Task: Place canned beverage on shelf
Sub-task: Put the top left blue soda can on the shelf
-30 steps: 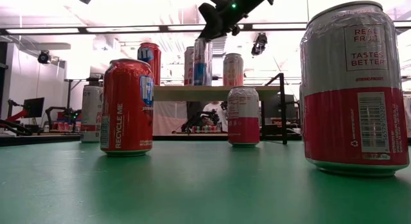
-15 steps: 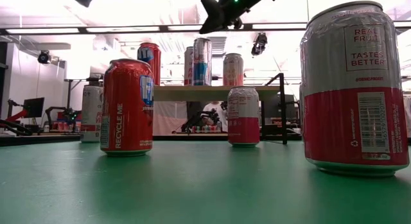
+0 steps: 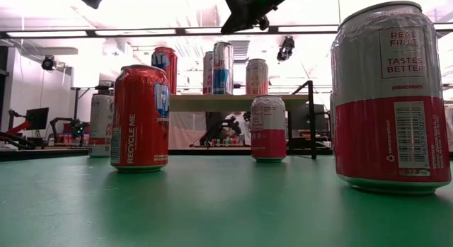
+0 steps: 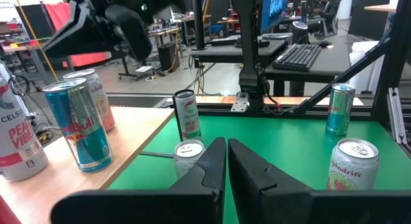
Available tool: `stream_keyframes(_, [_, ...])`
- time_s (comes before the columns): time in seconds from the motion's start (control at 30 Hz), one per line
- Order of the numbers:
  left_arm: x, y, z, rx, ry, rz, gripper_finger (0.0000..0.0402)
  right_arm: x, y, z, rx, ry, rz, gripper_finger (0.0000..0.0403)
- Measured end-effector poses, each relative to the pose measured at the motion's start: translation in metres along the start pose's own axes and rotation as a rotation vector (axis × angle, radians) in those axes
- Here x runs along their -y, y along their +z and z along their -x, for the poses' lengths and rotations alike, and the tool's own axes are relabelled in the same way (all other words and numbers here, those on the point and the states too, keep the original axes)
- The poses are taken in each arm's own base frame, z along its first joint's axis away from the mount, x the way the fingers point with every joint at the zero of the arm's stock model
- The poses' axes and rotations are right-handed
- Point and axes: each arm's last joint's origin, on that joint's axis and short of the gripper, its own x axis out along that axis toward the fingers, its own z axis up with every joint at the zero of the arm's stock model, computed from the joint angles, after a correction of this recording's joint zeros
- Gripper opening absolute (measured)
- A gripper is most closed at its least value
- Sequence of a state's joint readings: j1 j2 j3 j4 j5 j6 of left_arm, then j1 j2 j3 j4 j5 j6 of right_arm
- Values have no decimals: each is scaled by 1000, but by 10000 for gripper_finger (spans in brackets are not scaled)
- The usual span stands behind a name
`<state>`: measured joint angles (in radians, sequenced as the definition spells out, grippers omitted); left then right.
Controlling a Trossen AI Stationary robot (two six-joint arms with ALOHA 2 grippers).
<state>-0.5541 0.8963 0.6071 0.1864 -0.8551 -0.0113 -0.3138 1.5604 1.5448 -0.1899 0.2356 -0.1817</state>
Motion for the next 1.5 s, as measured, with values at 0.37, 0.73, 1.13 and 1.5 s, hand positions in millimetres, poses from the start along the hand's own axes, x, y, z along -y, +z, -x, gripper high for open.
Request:
stream_keyframes(0.37, [8, -9, -7, -36, -1, -51, 1, -5, 11, 17, 34, 24, -17, 27])
stream_keyframes(0.73, [15, -16, -13, -63, -1, -75, 1, -12, 14, 22, 45, 46, -28, 27])
stream_keyframes(1.13, [12, -14, -9, -48, -89, -122, 1, -12, 13, 22, 37, 51, -36, 27])
stream_keyframes(1.5, [-20, -19, 15, -17, -234, -91, 1, -13, 18, 25, 69, 112, -36, 27])
